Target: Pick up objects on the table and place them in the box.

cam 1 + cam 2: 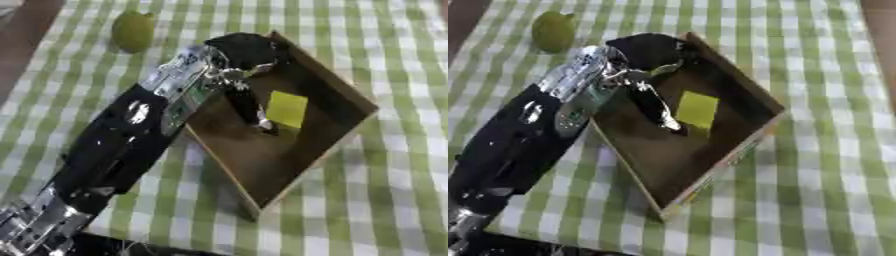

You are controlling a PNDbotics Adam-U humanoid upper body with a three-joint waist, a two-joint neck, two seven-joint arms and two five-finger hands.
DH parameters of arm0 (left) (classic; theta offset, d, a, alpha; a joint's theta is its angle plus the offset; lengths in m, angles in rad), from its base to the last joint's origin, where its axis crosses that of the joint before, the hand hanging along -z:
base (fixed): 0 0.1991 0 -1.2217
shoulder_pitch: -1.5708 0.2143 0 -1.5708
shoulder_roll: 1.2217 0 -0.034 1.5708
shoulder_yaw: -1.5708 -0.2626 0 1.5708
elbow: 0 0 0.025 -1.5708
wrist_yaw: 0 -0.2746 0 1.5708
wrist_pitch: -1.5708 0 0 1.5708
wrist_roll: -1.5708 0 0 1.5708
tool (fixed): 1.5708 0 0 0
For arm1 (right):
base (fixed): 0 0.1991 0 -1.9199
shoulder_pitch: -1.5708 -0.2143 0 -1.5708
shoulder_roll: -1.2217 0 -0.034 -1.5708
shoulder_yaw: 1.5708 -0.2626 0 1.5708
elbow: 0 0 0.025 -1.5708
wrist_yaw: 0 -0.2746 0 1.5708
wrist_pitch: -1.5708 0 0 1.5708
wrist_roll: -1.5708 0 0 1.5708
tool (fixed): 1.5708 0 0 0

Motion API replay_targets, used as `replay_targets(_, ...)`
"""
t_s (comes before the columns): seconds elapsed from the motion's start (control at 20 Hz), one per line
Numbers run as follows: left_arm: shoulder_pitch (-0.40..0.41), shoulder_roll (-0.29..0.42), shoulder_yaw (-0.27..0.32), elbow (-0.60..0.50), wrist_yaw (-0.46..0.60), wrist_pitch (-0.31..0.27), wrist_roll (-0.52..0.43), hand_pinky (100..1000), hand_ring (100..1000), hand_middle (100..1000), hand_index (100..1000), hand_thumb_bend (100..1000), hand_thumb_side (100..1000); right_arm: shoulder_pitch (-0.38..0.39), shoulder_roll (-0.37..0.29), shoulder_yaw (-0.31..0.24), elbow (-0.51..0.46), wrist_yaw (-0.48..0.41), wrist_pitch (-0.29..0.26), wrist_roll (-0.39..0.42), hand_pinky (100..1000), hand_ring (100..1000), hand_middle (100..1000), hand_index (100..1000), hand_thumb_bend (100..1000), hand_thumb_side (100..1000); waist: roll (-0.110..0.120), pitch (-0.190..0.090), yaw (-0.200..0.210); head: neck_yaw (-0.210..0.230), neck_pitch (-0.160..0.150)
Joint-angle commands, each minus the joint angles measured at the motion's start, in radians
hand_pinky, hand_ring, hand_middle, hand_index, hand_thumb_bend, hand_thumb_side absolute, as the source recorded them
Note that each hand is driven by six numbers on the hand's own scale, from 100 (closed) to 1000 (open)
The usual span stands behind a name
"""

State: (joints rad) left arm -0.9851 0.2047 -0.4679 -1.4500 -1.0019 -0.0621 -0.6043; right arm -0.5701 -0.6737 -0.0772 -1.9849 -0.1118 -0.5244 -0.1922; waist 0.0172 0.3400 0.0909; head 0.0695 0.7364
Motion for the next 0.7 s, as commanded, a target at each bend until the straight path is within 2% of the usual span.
replay_targets(0.05, -0.012, 0.042, 0.03, -0.096, 0.062, 0.025, -0.012, 924, 913, 874, 949, 536, 511, -0.006, -0.037, -0.013, -0.015, 0.008, -0.002, -0.009, 890, 611, 573, 821, 100, 470, -0.004, -0.023, 0.003, -0.001, -0.011)
replay_targets(0.15, -0.005, 0.078, 0.055, -0.176, 0.12, 0.053, -0.016, 897, 892, 852, 940, 448, 495, -0.003, -0.041, -0.02, -0.015, 0.012, -0.004, -0.016, 890, 615, 575, 821, 100, 470, -0.004, -0.024, 0.007, -0.004, -0.014)
replay_targets(0.2, 0.0, 0.105, 0.076, -0.226, 0.158, 0.076, -0.014, 872, 870, 830, 930, 369, 477, 0.0, -0.043, -0.024, -0.015, 0.014, -0.004, -0.022, 890, 618, 577, 821, 100, 470, -0.003, -0.025, 0.01, -0.007, -0.015)
replay_targets(0.25, 0.006, 0.134, 0.097, -0.272, 0.196, 0.104, -0.011, 853, 855, 820, 919, 100, 484, 0.001, -0.045, -0.027, -0.015, 0.016, -0.004, -0.028, 889, 618, 577, 821, 100, 471, -0.002, -0.025, 0.012, -0.011, -0.015)
replay_targets(0.3, 0.012, 0.169, 0.121, -0.314, 0.232, 0.137, -0.006, 850, 853, 815, 916, 295, 440, 0.004, -0.047, -0.029, -0.015, 0.018, -0.004, -0.033, 889, 619, 577, 821, 100, 470, -0.002, -0.026, 0.015, -0.017, -0.015)
replay_targets(0.4, 0.028, 0.253, 0.165, -0.368, 0.297, 0.201, 0.004, 838, 847, 814, 908, 257, 422, 0.007, -0.052, -0.032, -0.015, 0.024, -0.003, -0.04, 889, 616, 577, 821, 100, 470, 0.0, -0.027, 0.018, -0.029, -0.013)
replay_targets(0.5, 0.044, 0.334, 0.203, -0.379, 0.337, 0.254, 0.014, 842, 854, 818, 912, 283, 416, 0.009, -0.055, -0.032, -0.015, 0.029, -0.002, -0.044, 888, 612, 577, 821, 100, 470, 0.001, -0.026, 0.02, -0.035, -0.013)
replay_targets(0.6, 0.056, 0.405, 0.234, -0.35, 0.354, 0.289, 0.027, 848, 859, 819, 916, 325, 421, 0.01, -0.058, -0.031, -0.015, 0.035, -0.002, -0.046, 888, 608, 576, 821, 100, 470, 0.001, -0.025, 0.02, -0.039, -0.015)
replay_targets(0.7, 0.062, 0.465, 0.252, -0.29, 0.357, 0.301, 0.036, 856, 867, 828, 917, 390, 438, 0.01, -0.06, -0.03, -0.015, 0.04, -0.002, -0.047, 887, 605, 575, 821, 100, 470, 0.001, -0.023, 0.019, -0.044, -0.018)
